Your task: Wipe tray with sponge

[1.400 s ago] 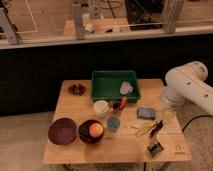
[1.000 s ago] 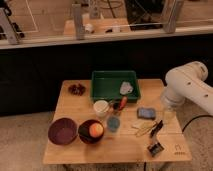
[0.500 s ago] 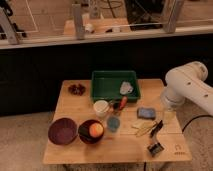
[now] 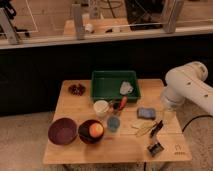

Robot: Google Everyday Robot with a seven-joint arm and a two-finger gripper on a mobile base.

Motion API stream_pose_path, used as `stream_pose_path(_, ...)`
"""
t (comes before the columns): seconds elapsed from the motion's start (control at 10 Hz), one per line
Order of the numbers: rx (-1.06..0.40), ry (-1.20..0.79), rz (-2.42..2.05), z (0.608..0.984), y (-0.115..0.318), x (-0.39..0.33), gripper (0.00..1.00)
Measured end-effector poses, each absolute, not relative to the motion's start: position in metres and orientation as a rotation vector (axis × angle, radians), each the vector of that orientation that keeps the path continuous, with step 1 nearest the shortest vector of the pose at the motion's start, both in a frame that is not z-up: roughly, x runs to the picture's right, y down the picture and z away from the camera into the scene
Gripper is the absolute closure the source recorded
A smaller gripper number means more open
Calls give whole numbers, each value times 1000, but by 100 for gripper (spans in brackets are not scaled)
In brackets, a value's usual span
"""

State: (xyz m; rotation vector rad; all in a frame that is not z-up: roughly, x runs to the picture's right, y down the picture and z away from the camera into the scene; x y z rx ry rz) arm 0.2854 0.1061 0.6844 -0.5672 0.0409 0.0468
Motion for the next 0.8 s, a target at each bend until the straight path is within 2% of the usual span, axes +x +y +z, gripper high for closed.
stream_pose_path(0.5,-571,39,52,686,106,286,20)
stream_pose_path(0.8,-614,20,31,700,109,283,20)
